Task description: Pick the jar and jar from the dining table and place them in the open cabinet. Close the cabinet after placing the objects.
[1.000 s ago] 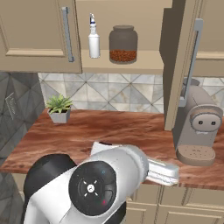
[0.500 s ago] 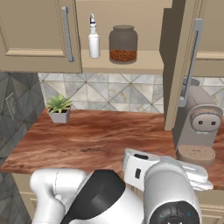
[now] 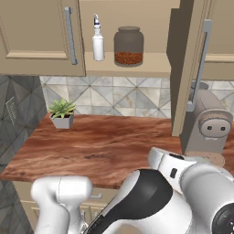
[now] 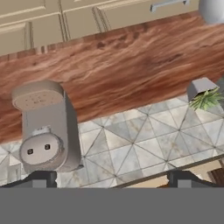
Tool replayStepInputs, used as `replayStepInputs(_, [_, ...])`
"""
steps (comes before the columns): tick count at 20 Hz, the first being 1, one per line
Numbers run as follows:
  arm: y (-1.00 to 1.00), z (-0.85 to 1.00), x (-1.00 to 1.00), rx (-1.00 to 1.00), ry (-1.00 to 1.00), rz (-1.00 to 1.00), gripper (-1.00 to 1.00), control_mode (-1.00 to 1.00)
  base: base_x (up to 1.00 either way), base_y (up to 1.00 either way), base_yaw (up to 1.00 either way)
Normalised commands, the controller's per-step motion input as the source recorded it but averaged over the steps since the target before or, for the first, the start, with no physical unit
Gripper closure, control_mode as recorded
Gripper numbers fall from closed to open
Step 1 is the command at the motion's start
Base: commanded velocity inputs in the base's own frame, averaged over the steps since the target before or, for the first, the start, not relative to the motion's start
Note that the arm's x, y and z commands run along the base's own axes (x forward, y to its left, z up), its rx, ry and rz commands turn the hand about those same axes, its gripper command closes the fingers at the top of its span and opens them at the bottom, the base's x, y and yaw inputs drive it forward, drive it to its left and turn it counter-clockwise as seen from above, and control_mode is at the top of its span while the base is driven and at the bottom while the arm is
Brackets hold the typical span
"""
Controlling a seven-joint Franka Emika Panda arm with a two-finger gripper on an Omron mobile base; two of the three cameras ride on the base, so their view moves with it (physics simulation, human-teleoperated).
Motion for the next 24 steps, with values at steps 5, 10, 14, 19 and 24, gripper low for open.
replayStepInputs(5, [-0.41, -0.08, 0.2, 0.1, -0.12, 0.13, -1.0, -1.0, 0.0, 0.0, 0.0])
replayStepInputs(10, [-0.45, -0.1, 0.19, 0.08, -0.16, 0.17, -1.0, -1.0, 0.0, 0.0, 0.0])
replayStepInputs(14, [-0.46, -0.03, 0.25, 0.1, -0.13, 0.18, -1.0, -1.0, 0.0, 0.0, 0.0])
replayStepInputs(19, [-0.45, 0.0, 0.33, 0.1, -0.1, 0.2, -1.0, -1.0, 0.0, 0.0, 0.0])
replayStepInputs(24, [-0.44, 0.0, 0.41, 0.09, -0.07, 0.19, -1.0, -1.0, 0.0, 0.0, 0.0])
